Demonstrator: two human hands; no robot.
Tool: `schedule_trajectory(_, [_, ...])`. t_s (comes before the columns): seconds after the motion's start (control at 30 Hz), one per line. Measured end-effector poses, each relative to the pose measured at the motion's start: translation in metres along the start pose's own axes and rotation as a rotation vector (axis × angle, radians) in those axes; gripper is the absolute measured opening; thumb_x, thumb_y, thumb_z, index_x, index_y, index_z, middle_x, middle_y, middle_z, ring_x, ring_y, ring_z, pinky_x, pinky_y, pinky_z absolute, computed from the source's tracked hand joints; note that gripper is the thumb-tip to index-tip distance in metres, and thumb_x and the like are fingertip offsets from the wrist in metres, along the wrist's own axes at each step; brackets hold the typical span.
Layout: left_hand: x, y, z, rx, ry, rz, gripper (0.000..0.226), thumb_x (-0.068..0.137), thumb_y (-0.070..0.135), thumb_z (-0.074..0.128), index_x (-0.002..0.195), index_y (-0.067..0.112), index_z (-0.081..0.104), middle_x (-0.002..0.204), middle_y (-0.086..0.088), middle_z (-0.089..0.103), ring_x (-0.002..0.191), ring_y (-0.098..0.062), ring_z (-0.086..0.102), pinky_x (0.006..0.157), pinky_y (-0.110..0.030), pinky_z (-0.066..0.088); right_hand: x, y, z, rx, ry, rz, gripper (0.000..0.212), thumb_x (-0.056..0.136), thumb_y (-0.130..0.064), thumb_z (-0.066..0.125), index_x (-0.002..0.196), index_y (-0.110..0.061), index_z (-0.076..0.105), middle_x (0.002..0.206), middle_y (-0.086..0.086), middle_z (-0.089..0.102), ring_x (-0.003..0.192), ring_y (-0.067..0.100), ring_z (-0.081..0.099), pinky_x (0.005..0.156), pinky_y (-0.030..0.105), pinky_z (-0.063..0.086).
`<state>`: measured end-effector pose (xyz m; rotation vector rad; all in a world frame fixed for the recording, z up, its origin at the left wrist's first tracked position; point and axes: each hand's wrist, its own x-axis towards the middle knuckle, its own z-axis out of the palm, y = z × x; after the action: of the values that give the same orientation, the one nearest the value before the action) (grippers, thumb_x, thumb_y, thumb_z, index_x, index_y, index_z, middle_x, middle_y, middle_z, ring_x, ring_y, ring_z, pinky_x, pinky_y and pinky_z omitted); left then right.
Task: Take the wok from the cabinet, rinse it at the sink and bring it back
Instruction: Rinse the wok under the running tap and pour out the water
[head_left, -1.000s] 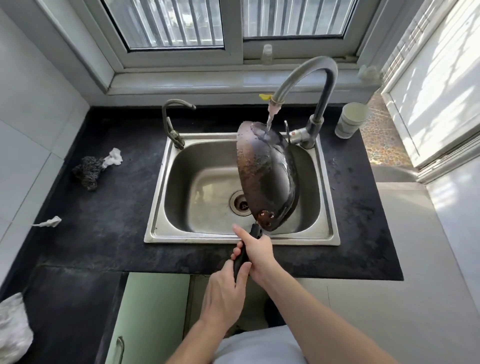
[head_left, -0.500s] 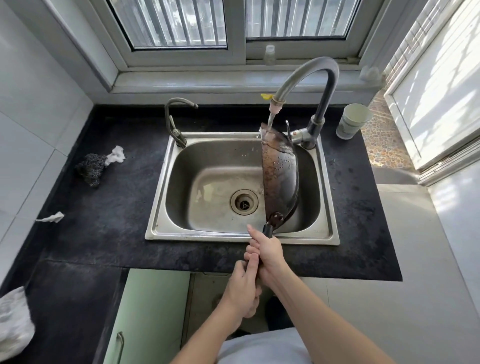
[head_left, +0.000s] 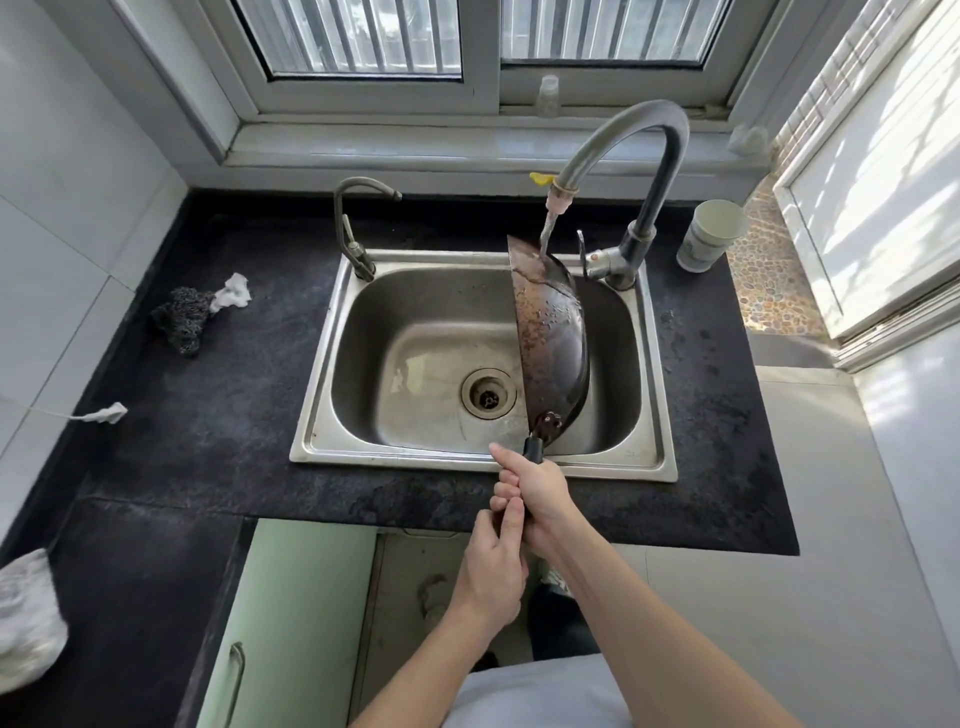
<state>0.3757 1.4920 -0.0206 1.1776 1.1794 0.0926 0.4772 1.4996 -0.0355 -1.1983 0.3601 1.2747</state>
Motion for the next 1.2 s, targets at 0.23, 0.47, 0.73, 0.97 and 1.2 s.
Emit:
schedule_trajectory(0.23, [0.004, -0.008, -0.006, 0.069, 0.004, 0.055, 0.073, 0.073, 0.082, 0.038, 0.100, 0.020, 0.065, 0.060, 0.001, 0.061, 0.055, -0.029, 0.058, 0.055, -0.037, 0.042, 0.002, 0.002, -0.002, -0.124, -0.011, 0.014, 0.033, 0.089, -0.013, 0.074, 0.065, -0.012, 0.051, 0.050, -0.001, 0.043, 0.042, 0.011, 0.044, 0.046, 0.028, 0.047])
schedule_trajectory(0.47, [0.011, -0.015, -0.008, 0.075, 0.017, 0.055, 0.088, 0.056, 0.097, 0.038, 0.104, 0.028, 0.063, 0.100, -0.002, 0.073, 0.091, -0.023, 0.068, 0.085, -0.044, 0.055, 0.006, 0.006, -0.002, -0.161, 0.033, -0.001, 0.029, 0.089, -0.009, 0.072, 0.067, -0.009, 0.053, 0.049, 0.000, 0.047, 0.041, 0.012, 0.047, 0.048, 0.030, 0.049])
schedule_trajectory(0.73, [0.006, -0.012, -0.012, 0.203, 0.030, 0.099, 0.087, 0.072, 0.084, 0.026, 0.119, 0.019, 0.060, 0.109, -0.008, 0.071, 0.105, -0.027, 0.066, 0.082, -0.034, 0.052, 0.006, 0.010, -0.001, -0.355, 0.117, -0.100, 0.023, 0.088, -0.014, 0.076, 0.092, -0.003, 0.057, 0.059, 0.007, 0.060, 0.050, 0.019, 0.060, 0.059, 0.036, 0.058])
schedule_trajectory(0.97, [-0.004, -0.001, -0.013, 0.122, 0.059, 0.012, 0.079, 0.070, 0.086, 0.042, 0.112, 0.022, 0.061, 0.101, 0.003, 0.070, 0.100, -0.024, 0.067, 0.086, -0.039, 0.057, 0.002, 0.011, -0.002, -0.301, 0.010, -0.089, 0.020, 0.095, -0.009, 0.064, 0.080, -0.006, 0.051, 0.054, 0.003, 0.054, 0.048, 0.014, 0.055, 0.051, 0.031, 0.054])
schedule_trajectory(1.2, [-0.006, 0.021, -0.028, -0.613, -0.324, -0.383, 0.027, 0.085, 0.033, 0.069, 0.094, 0.010, 0.059, 0.064, -0.003, 0.053, 0.042, -0.007, 0.044, 0.034, -0.015, 0.036, 0.001, 0.008, 0.003, -0.278, -0.086, -0.140, 0.021, 0.094, -0.009, 0.066, 0.078, -0.011, 0.052, 0.055, 0.000, 0.051, 0.046, 0.012, 0.051, 0.047, 0.028, 0.050])
